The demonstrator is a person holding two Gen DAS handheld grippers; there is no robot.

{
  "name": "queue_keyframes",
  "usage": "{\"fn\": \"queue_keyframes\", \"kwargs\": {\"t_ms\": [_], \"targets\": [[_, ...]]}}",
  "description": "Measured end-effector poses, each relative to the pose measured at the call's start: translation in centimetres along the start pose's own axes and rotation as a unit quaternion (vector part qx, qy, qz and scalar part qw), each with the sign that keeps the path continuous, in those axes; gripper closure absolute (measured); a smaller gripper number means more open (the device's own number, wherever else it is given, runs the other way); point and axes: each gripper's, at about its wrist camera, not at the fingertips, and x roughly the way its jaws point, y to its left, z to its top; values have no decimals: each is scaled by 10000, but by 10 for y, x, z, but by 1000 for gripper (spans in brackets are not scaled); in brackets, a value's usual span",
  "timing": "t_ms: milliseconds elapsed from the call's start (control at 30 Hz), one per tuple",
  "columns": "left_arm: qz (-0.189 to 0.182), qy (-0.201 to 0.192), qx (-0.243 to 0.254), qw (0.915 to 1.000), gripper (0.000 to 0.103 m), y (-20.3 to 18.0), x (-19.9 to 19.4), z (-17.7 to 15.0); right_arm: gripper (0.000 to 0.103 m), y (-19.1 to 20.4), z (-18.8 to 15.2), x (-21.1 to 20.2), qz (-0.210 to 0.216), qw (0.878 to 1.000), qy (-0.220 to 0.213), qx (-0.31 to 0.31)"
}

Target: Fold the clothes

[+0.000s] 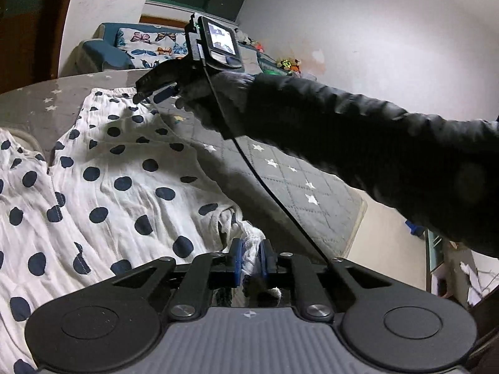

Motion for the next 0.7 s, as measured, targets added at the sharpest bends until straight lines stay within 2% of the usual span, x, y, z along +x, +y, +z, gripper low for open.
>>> {"fn": "queue_keyframes", "kwargs": {"t_ms": [167, 233, 300, 367, 533, 700], "targets": [[-19, -36, -88, 10000, 90, 4, -2, 2, 64, -3, 10, 22, -46, 10000, -21, 59], [-24, -43, -102, 9999, 90, 4, -3, 2, 73, -1, 13, 27, -110, 9999, -45, 19], [-32, -50, -114, 9999, 90, 5, -3, 2, 93, -1, 14, 28, -168, 9998, -41, 48], [-33, -96, -116, 9999, 90, 5, -4, 0, 98, -2, 15, 29, -228, 9997, -41, 88], [-3, -245, -115, 9996, 91, 5, -16, -4, 100, -2, 24, 15, -369, 9990, -157, 200], [58, -578, -176, 9982, 91, 10, -47, -11, 100, 8, 44, -8, -356, 9982, -320, 351]]}}
